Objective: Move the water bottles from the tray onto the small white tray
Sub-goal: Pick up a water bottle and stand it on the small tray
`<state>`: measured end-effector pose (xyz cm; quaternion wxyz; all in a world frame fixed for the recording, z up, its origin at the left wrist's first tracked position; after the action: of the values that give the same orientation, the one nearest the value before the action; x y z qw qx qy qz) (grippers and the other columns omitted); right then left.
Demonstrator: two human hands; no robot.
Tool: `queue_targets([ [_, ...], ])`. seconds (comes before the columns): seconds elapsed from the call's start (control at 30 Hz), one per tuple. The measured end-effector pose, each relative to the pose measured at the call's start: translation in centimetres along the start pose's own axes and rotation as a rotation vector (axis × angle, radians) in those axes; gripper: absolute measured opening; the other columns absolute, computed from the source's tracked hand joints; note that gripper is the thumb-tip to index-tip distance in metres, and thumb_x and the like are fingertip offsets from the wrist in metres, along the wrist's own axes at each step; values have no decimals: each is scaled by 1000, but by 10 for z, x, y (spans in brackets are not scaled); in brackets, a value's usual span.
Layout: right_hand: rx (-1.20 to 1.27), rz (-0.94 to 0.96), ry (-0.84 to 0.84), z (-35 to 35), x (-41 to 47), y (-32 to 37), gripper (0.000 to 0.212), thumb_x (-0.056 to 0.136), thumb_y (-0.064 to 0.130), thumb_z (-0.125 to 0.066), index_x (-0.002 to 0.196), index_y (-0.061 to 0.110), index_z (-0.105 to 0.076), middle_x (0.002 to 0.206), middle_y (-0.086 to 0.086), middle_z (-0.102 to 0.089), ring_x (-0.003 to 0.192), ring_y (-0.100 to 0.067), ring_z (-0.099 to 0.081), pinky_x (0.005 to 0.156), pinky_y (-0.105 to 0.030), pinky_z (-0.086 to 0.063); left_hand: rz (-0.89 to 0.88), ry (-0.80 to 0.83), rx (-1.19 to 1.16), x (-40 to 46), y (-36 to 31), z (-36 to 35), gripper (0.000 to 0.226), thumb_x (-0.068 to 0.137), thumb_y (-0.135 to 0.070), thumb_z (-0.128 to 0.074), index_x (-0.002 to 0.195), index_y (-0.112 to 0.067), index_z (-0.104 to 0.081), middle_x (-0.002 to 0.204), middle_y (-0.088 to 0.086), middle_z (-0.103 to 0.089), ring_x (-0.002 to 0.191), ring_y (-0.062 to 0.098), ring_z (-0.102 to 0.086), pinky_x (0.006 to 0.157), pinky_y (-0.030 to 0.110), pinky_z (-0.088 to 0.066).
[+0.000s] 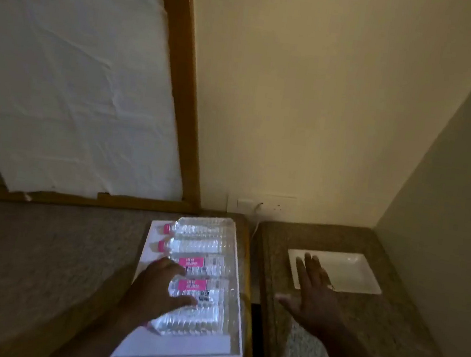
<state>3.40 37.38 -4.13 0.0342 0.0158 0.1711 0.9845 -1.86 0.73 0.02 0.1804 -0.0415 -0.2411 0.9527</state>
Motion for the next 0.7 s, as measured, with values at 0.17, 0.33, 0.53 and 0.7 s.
queue_targets([
  [0.17, -121, -102, 196, -47, -35, -28, 107, 73, 96, -16, 154, 30, 9, 158, 0, 21, 141, -15, 20, 117, -56, -17, 82, 116, 17, -40, 15, -38, 88, 54, -83, -67, 125, -34, -53, 124, -17, -46, 116, 6, -45, 93, 22, -39],
  [0.33, -187, -74, 303, -74, -40, -37, 105, 76, 91, -9, 155, 24, 6, 163, -10, 15, 146, -25, 18, 120, -52, -3, 144, 121, 25, -45, 10, -45, 76, 66, -50, -82, 130, -31, -46, 131, -10, -47, 116, 9, -51, 86, 19, -43],
  [0.53, -243, -80, 342, -94, -45, -43, 108, 70, 89, 14, 153, 20, 12, 159, -14, 20, 141, -30, 27, 116, -51, 12, 181, 133, -31, -39, -14, 1, 69, 46, -65, -79, 105, -44, -49, 101, -21, -58, 89, 1, -58, 66, 16, -47],
  [0.7, -223, -90, 338, -98, -45, -45, 106, 70, 90, 15, 149, 19, 18, 158, -13, 22, 141, -30, 27, 114, -50, 15, 130, -72, -144, -15, -63, 18, 74, 40, -81, -74, 101, -47, -52, 97, -29, -55, 84, -5, -55, 61, 12, -42],
])
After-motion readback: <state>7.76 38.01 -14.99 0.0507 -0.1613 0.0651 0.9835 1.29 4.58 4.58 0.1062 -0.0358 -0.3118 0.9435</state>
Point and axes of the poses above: each hand's wrist, its own x-axis towards the middle knuckle, its own z-axis out of the back of the hand, y = z × x, the point moved 2 cm from there along x, towards the middle knuckle
